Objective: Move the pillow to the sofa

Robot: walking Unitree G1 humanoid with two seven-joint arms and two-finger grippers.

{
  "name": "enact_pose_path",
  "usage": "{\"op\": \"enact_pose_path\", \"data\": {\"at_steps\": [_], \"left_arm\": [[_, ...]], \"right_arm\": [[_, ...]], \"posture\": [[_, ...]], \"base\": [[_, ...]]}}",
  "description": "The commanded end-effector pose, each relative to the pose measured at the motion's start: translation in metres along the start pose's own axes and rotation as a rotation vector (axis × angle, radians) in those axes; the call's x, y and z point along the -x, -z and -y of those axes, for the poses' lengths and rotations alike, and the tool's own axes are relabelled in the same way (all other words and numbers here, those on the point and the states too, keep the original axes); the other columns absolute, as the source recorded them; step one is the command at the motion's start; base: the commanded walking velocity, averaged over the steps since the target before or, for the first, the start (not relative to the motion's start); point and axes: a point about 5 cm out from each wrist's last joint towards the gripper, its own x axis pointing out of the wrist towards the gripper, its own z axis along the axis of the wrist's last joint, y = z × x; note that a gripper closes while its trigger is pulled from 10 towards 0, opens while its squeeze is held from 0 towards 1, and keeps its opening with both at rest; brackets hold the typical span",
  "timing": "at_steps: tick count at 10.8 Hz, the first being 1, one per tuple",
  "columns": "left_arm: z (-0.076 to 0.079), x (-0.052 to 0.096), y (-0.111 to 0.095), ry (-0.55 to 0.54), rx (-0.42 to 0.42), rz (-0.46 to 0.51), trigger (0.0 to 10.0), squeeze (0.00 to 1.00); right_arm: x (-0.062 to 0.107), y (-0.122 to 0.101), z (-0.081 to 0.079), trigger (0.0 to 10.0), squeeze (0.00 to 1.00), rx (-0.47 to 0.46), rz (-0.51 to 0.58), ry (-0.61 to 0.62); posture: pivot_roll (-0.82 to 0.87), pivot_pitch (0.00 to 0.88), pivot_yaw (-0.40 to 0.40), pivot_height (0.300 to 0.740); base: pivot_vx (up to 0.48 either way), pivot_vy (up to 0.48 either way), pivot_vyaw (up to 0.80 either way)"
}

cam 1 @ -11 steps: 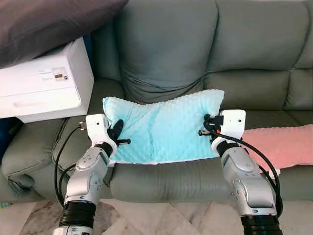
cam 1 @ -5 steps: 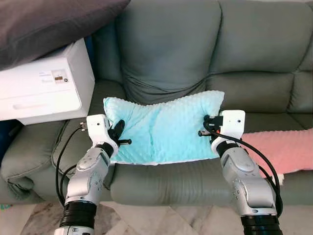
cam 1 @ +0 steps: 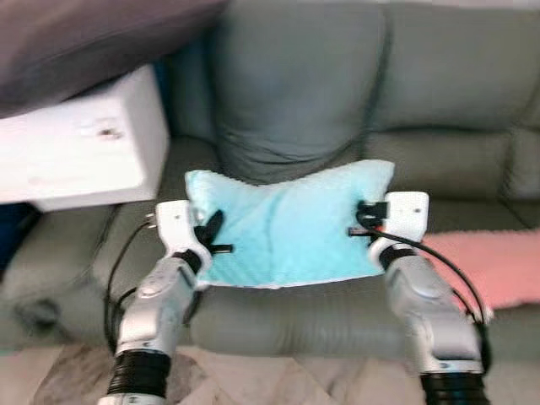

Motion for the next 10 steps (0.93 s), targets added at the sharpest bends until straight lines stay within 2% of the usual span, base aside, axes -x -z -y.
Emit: {"op": "enact_pose_path", "data": {"at_steps": [1, 4, 9, 10], "left_arm": [[0.0058, 0.0004, -0.006, 0.038, -0.006, 0.023, 10.0, 0.0], [0.0076, 0.0012, -0.0051, 0.053, -0.008, 0.019, 10.0, 0.0], [0.0095, 0.0018, -0.0048, 0.063, -0.001, 0.02, 10.0, 0.0], [0.0075, 0.0017, -0.0042, 0.034, -0.007, 0.023, 10.0, 0.0]], "right_arm": [[0.0008, -0.0104, -0.002, 10.0, 0.0, 0.006, 0.044, -0.015], [0.0007, -0.0096, -0.0023, 10.0, 0.0, 0.005, 0.039, -0.015], [0.0009, -0.0096, -0.0021, 10.0, 0.0, 0.005, 0.035, -0.015], [0.001, -0.0102, -0.0022, 10.0, 0.0, 0.006, 0.04, -0.017]], "posture": [[-0.25, 0.0, 0.007, 0.74], [-0.25, 0.0, 0.007, 0.74], [-0.25, 0.0, 0.006, 0.74], [-0.25, 0.0, 0.005, 0.74]], "base": [[0.319, 0.0, 0.0], [0.36, 0.0, 0.0], [0.399, 0.0, -0.77], [0.0, 0.0, 0.0]]}}
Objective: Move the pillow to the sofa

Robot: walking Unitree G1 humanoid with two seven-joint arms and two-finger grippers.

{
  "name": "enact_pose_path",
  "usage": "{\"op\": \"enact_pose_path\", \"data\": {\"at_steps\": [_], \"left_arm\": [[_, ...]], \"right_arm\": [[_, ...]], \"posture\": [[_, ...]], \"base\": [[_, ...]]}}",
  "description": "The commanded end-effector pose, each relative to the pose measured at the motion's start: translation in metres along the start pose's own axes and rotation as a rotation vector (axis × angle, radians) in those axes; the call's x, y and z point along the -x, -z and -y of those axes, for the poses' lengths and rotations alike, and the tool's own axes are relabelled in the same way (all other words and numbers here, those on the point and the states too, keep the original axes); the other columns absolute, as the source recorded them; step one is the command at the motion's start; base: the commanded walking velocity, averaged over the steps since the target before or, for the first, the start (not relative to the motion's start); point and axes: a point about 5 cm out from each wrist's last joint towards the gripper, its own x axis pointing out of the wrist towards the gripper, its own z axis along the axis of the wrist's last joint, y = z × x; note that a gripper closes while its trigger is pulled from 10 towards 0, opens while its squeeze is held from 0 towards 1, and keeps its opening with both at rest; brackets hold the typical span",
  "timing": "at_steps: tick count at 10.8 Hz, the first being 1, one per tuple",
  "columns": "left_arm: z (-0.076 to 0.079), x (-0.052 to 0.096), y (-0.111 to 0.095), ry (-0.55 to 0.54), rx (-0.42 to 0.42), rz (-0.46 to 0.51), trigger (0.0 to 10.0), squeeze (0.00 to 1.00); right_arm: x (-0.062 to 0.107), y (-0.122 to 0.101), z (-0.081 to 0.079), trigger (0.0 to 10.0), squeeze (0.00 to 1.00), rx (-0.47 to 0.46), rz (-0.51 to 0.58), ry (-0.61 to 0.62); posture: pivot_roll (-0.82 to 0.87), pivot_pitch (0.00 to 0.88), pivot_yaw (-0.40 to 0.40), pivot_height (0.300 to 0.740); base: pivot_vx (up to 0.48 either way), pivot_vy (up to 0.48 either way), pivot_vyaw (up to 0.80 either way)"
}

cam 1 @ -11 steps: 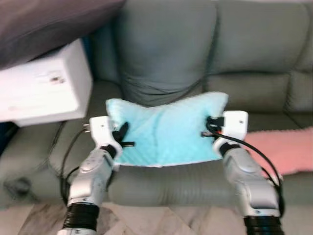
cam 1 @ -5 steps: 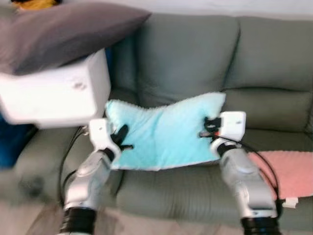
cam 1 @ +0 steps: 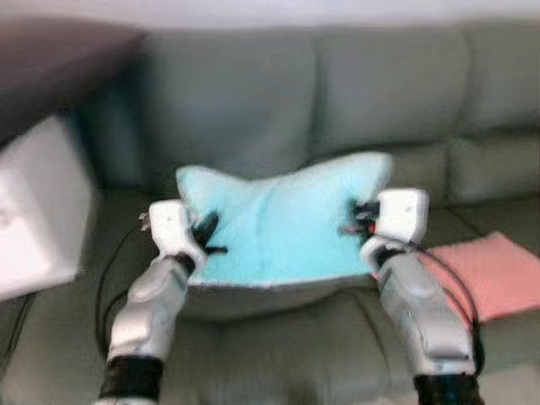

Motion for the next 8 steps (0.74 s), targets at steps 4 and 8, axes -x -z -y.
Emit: {"op": "enact_pose_path", "data": {"at_steps": [4, 8], "left_arm": [[-0.0012, -0.0047, -0.0023, -0.074, -0.033, 0.003, 10.0, 0.0], [-0.0003, -0.0042, -0.0033, -0.053, -0.061, 0.013, 10.0, 0.0]], "right_arm": [[0.0004, -0.0064, 0.0046, 10.0, 0.0, 0.013, 0.024, 0.0], [0.0007, -0.006, 0.0042, 10.0, 0.0, 0.013, 0.022, -0.004]], "posture": [[-0.24, 0.0, 0.0, 0.74], [-0.25, 0.0, 0.001, 0.74]], "base": [[0.0, 0.0, 0.0], [0.0, 0.0, 0.0]]}}
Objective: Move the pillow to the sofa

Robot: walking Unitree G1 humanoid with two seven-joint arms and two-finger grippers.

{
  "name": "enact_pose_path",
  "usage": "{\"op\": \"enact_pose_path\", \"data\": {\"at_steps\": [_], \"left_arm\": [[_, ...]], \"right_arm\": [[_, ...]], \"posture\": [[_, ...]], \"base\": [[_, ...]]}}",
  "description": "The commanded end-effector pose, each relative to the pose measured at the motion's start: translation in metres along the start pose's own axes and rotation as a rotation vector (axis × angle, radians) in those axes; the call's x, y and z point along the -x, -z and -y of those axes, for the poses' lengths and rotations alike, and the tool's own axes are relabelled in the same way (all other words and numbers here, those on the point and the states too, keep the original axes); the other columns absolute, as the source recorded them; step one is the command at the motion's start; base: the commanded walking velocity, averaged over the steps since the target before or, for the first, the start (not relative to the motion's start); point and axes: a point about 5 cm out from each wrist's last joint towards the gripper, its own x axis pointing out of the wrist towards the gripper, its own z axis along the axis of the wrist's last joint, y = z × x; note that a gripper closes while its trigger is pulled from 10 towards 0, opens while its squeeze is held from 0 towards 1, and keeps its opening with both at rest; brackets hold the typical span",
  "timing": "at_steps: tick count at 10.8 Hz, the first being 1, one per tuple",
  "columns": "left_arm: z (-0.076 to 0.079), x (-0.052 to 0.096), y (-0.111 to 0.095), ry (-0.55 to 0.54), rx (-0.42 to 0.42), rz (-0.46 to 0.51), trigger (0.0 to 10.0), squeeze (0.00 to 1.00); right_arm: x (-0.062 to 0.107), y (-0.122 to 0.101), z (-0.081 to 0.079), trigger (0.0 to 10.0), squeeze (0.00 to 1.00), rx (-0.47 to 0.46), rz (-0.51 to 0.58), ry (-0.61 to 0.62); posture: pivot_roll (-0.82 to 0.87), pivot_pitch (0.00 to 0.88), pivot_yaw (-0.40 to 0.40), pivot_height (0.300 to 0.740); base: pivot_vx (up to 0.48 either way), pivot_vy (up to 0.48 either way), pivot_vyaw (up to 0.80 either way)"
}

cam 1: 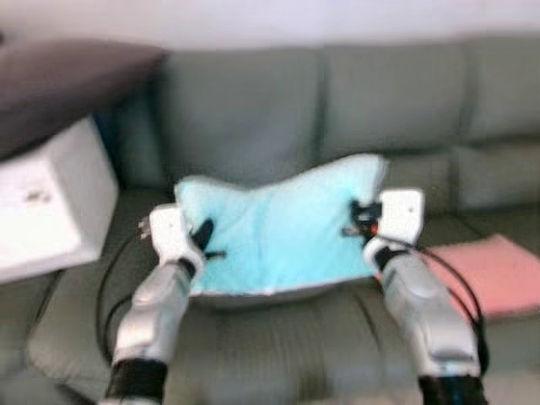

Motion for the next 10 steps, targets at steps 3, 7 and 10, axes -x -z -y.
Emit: {"op": "enact_pose_path", "data": {"at_steps": [3, 7, 10], "left_arm": [[0.001, 0.0, -0.011, 0.017, -0.039, 0.047, 10.0, 0.0], [-0.003, 0.0, -0.006, -0.019, -0.07, 0.03, 10.0, 0.0], [-0.007, 0.001, -0.006, -0.035, -0.088, 0.028, 10.0, 0.0]], "right_arm": [[-0.001, -0.007, -0.003, 10.0, 0.0, -0.003, 0.026, -0.01], [-0.001, -0.006, -0.005, 10.0, 0.0, -0.008, 0.024, -0.013], [0.0, -0.005, -0.007, 10.0, 0.0, -0.013, 0.024, -0.02]], "posture": [[-0.25, 0.0, 0.005, 0.74], [-0.24, 0.0, 0.009, 0.74], [-0.24, 0.0, 0.012, 0.74]], "base": [[0.0, 0.0, 0.0], [0.0, 0.0, 0.0], [0.0, 0.0, 0.0]]}}
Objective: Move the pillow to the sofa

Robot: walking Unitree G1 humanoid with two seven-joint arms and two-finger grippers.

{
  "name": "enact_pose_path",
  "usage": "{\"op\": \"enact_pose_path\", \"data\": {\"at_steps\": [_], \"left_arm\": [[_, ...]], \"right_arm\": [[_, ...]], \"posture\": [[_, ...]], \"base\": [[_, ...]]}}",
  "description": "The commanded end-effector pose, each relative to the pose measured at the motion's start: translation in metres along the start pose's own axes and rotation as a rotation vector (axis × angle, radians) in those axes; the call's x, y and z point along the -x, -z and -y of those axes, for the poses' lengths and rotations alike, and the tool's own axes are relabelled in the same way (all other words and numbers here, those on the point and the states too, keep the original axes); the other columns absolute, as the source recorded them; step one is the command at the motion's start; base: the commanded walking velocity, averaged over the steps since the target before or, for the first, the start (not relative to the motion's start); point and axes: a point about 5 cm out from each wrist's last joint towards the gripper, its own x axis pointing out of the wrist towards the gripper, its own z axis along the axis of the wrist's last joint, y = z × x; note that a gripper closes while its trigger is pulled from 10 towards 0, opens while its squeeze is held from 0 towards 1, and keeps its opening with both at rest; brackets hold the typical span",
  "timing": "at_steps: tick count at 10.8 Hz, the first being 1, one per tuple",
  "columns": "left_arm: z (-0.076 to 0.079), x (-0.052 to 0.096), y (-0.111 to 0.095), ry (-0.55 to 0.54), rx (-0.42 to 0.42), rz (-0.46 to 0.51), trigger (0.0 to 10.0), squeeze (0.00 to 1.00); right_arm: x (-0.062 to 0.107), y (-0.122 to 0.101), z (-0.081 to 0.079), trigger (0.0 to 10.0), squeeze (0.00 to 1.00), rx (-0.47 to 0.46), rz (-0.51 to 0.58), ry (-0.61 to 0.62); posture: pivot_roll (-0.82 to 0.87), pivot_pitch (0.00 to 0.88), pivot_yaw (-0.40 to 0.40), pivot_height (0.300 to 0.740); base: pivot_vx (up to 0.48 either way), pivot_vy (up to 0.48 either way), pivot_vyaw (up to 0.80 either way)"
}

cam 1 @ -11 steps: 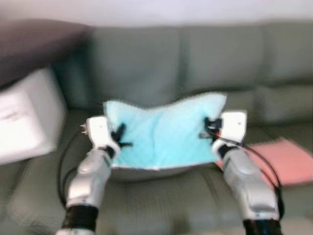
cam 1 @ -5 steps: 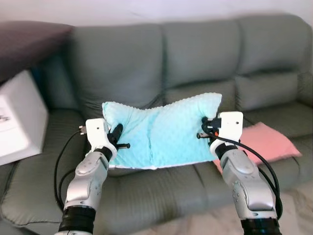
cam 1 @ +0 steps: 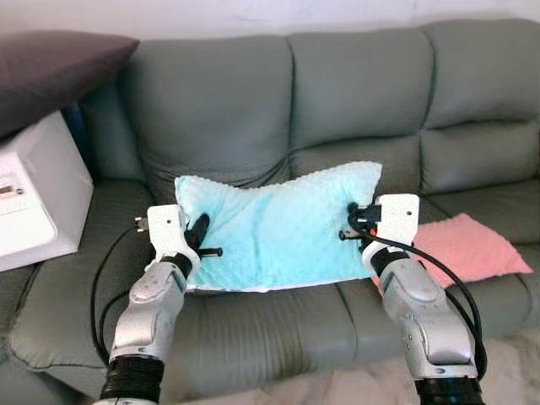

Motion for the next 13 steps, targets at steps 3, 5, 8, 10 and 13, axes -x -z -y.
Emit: {"op": "enact_pose_path", "data": {"at_steps": [3, 5, 8, 10, 13], "left_arm": [[-0.008, 0.0, -0.002, -0.041, -0.06, -0.006, 10.0, 0.0], [-0.012, 0.001, 0.002, -0.055, -0.067, -0.021, 10.0, 0.0], [-0.018, 0.007, 0.004, -0.056, -0.078, -0.023, 10.0, 0.0], [-0.019, 0.008, 0.002, -0.049, -0.059, -0.014, 10.0, 0.0], [-0.023, 0.008, 0.008, -0.107, -0.052, -0.047, 10.0, 0.0]], "right_arm": [[0.001, -0.005, -0.004, 10.0, 0.0, -0.012, 0.026, -0.028], [0.002, -0.002, -0.006, 10.0, 0.0, -0.016, 0.018, -0.036], [0.004, 0.001, -0.006, 10.0, 0.0, -0.023, 0.009, -0.036], [0.006, 0.002, -0.006, 10.0, 0.0, -0.028, 0.005, -0.033], [0.009, 0.005, -0.002, 10.0, 0.0, -0.025, -0.004, -0.022]], "posture": [[-0.24, 0.0, 0.016, 0.74], [-0.23, 0.0, 0.019, 0.74], [-0.22, 0.0, 0.03, 0.74], [-0.22, 0.001, 0.033, 0.74], [-0.23, 0.009, 0.034, 0.74]], "base": [[0.0, 0.0, 0.0], [0.0, 0.0, 0.0], [0.0, 0.0, 0.0], [0.441, 0.0, 0.0], [0.0, 0.0, 0.0]]}}
